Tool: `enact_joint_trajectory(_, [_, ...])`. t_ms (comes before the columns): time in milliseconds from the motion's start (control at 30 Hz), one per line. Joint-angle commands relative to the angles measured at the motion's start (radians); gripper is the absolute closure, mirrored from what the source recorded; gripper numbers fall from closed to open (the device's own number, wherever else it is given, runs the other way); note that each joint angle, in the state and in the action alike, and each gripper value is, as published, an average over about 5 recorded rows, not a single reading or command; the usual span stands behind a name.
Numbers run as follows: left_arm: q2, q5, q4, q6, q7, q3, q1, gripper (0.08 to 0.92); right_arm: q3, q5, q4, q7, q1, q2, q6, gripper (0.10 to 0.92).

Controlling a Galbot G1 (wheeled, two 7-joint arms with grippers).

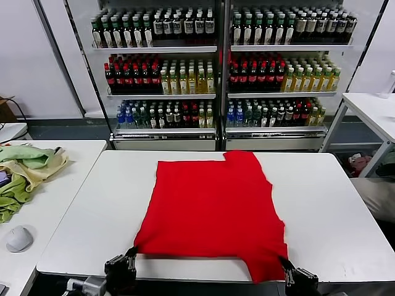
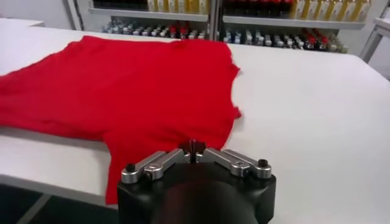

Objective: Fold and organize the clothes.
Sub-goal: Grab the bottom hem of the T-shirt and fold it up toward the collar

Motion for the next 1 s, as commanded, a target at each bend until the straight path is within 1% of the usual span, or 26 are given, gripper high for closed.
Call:
enact_joint_trajectory(33, [0.038,0.013,-0.171,-0.037,-0.015,-0.142,0.237,0.914,0.022,-0.016,0.105,0.009,-0.039,-0.008,-0.002,0.91])
enact_joint_trajectory(100, [0.032,-0.008,-0.161,-0.029,-0.018,-0.148,0.168,0.914,0.004,-0.009,0.087,0.023,0.041,-0.009,-0.017,0.91])
enact_joint_trajectory(233, [0.012,-0.072,-0.068,-0.013,-0.025,-0.118,-0.052,0.914,-0.046,0.028,0.009,0.061,0.239,-0.004,-0.071,0.91])
enact_joint_trajectory(300, [-0.002,-0.092,-0.017,-0.002,-0.014,-0.084,-0.143,0.914,-0.072,0.037,-0.029,0.072,0.327,-0.004,-0.096,0.91])
enact_joint_trajectory(367, [-0.022,-0.09,0.032,0.003,0.01,-0.043,-0.204,0.914,-0.09,0.031,-0.064,0.078,0.388,-0.007,-0.11,0.91])
enact_joint_trajectory(467, [-0.057,-0.071,0.1,0.002,0.041,0.018,-0.272,0.914,-0.115,-0.005,-0.12,0.086,0.444,-0.005,-0.116,0.91])
enact_joint_trajectory(567, [-0.083,-0.055,0.166,-0.008,0.055,0.054,-0.337,0.914,-0.134,-0.039,-0.161,0.087,0.472,0.004,-0.112,0.91])
enact_joint_trajectory(733, [-0.104,-0.052,0.267,-0.014,0.072,0.083,-0.438,0.914,-0.176,-0.073,-0.21,0.087,0.511,0.02,-0.114,0.91])
enact_joint_trajectory(867, [-0.122,-0.052,0.337,-0.007,0.1,0.092,-0.504,0.914,-0.215,-0.138,-0.247,0.092,0.533,0.045,-0.117,0.91])
enact_joint_trajectory(1000, [-0.129,-0.051,0.373,0.006,0.123,0.095,-0.552,0.914,-0.238,-0.153,-0.258,0.102,0.558,0.064,-0.128,0.91])
